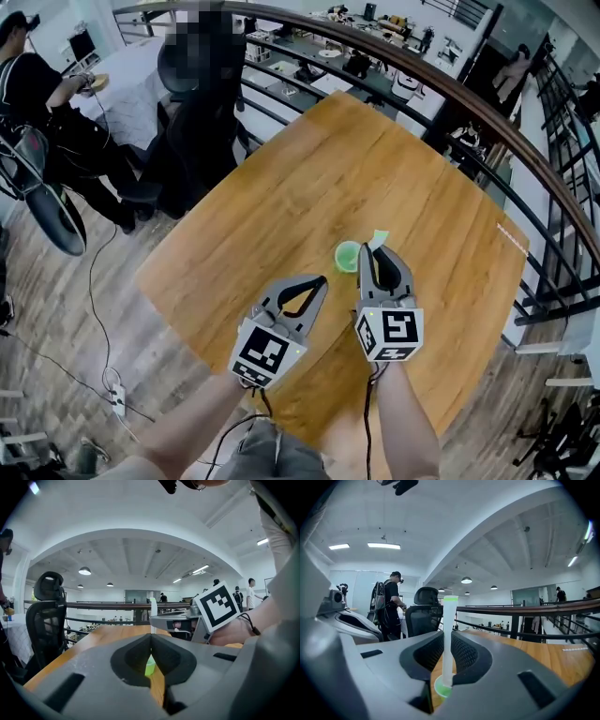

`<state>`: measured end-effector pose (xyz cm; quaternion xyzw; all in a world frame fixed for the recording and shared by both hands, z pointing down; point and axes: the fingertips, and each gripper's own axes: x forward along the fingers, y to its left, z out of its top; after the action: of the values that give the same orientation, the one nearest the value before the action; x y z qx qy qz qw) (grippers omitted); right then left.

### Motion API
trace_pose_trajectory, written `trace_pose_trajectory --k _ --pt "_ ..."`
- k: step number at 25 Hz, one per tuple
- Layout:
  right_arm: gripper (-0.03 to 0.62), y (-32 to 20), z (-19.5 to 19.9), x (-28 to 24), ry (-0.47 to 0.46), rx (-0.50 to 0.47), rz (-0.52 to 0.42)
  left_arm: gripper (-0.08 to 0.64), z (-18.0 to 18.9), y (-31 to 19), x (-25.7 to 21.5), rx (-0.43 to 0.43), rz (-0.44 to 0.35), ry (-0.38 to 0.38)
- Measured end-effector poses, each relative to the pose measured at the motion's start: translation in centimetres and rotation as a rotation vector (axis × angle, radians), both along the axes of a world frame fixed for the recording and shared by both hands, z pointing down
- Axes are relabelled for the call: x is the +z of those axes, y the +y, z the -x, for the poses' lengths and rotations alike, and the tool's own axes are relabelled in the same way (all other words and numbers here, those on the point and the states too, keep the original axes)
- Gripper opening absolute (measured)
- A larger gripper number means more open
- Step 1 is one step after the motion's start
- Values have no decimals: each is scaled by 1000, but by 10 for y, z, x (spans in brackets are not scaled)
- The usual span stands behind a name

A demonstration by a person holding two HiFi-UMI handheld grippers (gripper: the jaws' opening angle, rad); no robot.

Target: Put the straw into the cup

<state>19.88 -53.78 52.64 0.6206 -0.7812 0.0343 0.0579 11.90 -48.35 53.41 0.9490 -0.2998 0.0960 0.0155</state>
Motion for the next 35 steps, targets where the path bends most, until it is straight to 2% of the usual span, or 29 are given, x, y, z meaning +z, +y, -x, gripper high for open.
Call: trace_pose_trajectory --k 4,9,15,23,26,30,31,33,35 --pt "51 -10 3 18 -1 -1 12 14 -4 0 21 5 18 -15" --pt "51 -19 1 49 -1 1 62 14 -5 0 44 -25 86 -4" --pt "51 -21 -1 80 -5 -5 152 14 -12 2 66 -12 117 -54" --pt "51 -17 3 101 10 -25 224 14 -17 6 66 11 128 -46" --pt "51 -15 3 105 -2 -27 228 14 -18 8 63 16 144 -18" --pt "52 -12 -1 101 -11 -11 220 14 -17 13 62 21 141 -31" --pt "60 -11 -2 99 -10 -10 222 14 -16 14 61 19 143 -33" --pt "119 -9 -3 95 -18 -12 228 14 -13 15 58 10 149 -35" --pt "135 -7 -3 87 -28 -14 224 14 -10 14 50 3 144 -33"
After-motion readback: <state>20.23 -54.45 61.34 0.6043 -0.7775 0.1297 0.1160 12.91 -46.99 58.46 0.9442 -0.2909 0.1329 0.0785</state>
